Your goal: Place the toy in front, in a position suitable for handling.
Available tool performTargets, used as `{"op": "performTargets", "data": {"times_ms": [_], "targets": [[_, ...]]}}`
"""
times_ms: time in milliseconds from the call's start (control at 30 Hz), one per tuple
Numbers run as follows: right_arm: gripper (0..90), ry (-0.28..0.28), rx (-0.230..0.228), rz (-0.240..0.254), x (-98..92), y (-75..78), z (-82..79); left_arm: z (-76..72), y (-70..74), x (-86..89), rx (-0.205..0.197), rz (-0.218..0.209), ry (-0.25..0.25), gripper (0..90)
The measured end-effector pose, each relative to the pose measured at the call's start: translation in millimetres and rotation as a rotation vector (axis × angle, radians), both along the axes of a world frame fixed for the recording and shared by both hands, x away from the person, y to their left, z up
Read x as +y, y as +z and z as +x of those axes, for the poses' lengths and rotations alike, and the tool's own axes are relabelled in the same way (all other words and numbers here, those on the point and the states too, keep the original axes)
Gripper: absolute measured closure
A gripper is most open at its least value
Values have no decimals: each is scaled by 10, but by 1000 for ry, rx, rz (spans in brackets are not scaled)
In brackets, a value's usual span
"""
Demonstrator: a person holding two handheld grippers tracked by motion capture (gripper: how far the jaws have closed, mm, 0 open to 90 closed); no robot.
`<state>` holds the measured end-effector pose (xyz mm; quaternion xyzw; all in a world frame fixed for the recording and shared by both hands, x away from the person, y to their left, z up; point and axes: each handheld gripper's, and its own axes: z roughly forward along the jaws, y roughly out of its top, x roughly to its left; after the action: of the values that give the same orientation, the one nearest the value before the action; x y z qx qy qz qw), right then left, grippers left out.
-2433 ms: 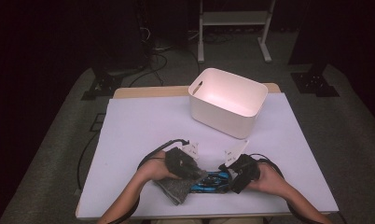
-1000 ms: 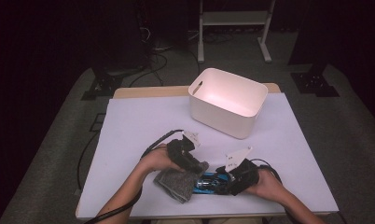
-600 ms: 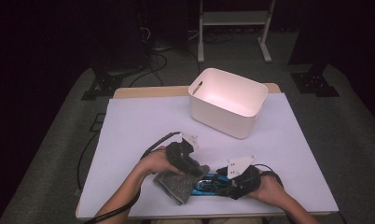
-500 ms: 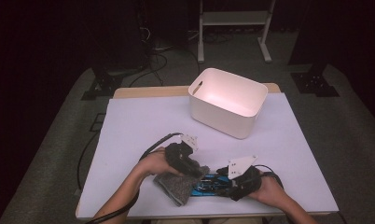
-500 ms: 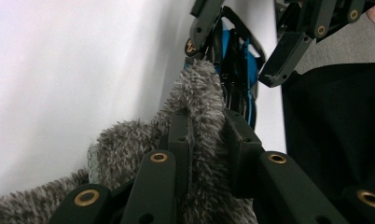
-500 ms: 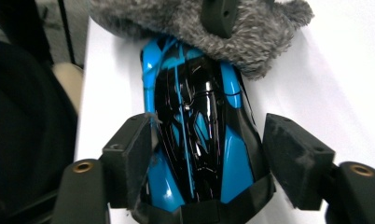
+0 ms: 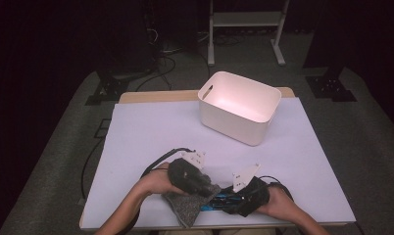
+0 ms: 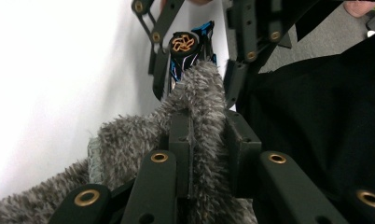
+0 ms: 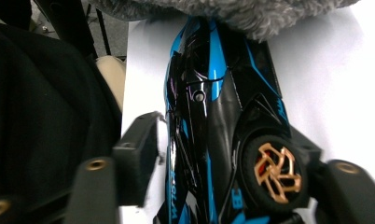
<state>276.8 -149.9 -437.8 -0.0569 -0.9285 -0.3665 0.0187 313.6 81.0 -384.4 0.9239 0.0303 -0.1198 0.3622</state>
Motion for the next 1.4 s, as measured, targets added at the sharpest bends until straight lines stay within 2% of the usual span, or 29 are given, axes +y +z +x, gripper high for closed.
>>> {"op": "performTargets", "data": {"times_ms": [133, 233, 267, 433, 467, 533, 567, 633, 700, 767, 800, 900, 1033, 1167, 1267, 1400], "targets": [[467, 6, 6, 5, 8, -13, 12, -3, -22, 39, 8, -33, 12, 755], [523, 23, 37, 26, -4, -18, 21, -19, 6, 44, -4, -28, 16, 771], [534, 28, 34, 26, -7, -18, 17, -19, 17, 46, -13, -25, 19, 775], [544, 20, -61, -4, 19, 3, 10, 36, 128, 80, -50, -28, 43, 778], [544, 21, -88, -15, 27, 18, 57, 74, 183, 79, -69, -19, 51, 778], [544, 16, -96, -24, 31, 34, 105, 92, 200, 74, -79, -14, 59, 778], [544, 12, -94, -25, 32, 42, 140, 119, 219, 59, -94, 0, 74, 777], [543, 2, -95, -25, 29, 41, 231, 149, 216, 25, -107, 22, 72, 777], [539, -4, -65, -16, 19, 13, 274, 162, 179, -29, -118, 58, 71, 777], [497, -9, -29, 14, -14, -17, 287, 163, 139, -81, -117, 75, 54, 777], [441, -16, -22, 16, -24, -20, 286, 157, 126, -104, -110, 73, 50, 774], [421, -30, -18, 14, -96, -16, 273, 148, 141, -143, -120, 82, 53, 770], [454, -44, -19, 32, -182, -1, 253, 140, 164, -212, -135, 101, 37, 753], [554, -38, -3, 60, -228, 0, 252, 122, 180, -343, -150, 118, 17, 753], [561, -41, -23, 52, -212, 9, 213, 126, 170, -479, -139, 147, -26, 806], [560, -45, -30, 57, -214, 1, 205, 130, 170, -680, -149, 149, -66, 810]]}}
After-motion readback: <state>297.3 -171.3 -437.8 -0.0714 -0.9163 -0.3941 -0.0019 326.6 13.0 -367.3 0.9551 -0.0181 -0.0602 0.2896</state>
